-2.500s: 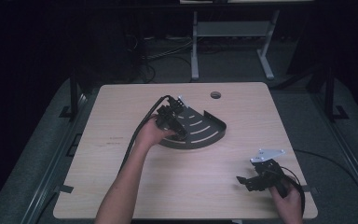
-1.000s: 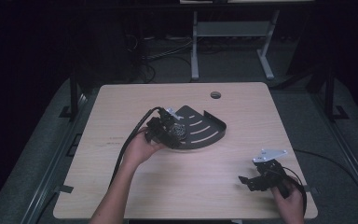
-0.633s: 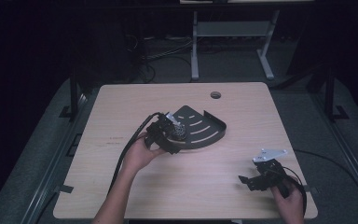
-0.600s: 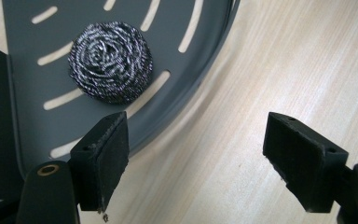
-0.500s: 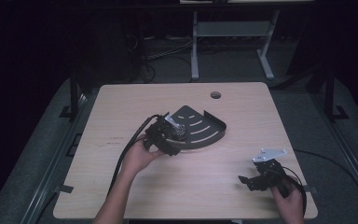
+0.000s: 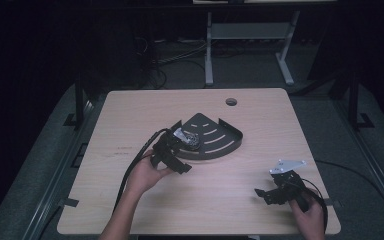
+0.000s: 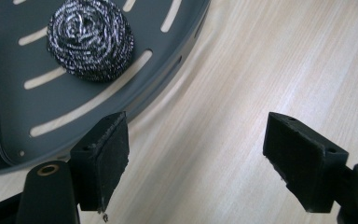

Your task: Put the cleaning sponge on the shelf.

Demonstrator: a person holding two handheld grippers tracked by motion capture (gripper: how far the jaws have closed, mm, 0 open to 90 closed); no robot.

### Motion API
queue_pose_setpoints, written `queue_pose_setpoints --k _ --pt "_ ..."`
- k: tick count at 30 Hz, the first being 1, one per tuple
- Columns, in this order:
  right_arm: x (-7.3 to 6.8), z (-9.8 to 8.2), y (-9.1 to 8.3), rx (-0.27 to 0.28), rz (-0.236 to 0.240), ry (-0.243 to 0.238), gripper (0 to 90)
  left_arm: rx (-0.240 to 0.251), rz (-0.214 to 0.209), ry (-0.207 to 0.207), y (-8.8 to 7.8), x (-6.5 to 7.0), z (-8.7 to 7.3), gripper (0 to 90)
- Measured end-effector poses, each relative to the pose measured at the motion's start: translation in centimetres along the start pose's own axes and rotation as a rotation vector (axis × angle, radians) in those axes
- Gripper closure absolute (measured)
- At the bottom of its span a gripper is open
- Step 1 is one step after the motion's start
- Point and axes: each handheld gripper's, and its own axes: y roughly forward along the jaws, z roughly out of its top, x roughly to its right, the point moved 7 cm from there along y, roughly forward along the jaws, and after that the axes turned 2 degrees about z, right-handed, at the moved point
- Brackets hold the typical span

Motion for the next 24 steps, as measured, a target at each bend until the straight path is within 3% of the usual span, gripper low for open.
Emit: queue_pose_setpoints --k 24 --pt "-0.2 0.1 0.3 -0.011 0.006 -0.001 14.1 0.034 0.014 -0.015 -1.2 1.2 -2.9 21.7"
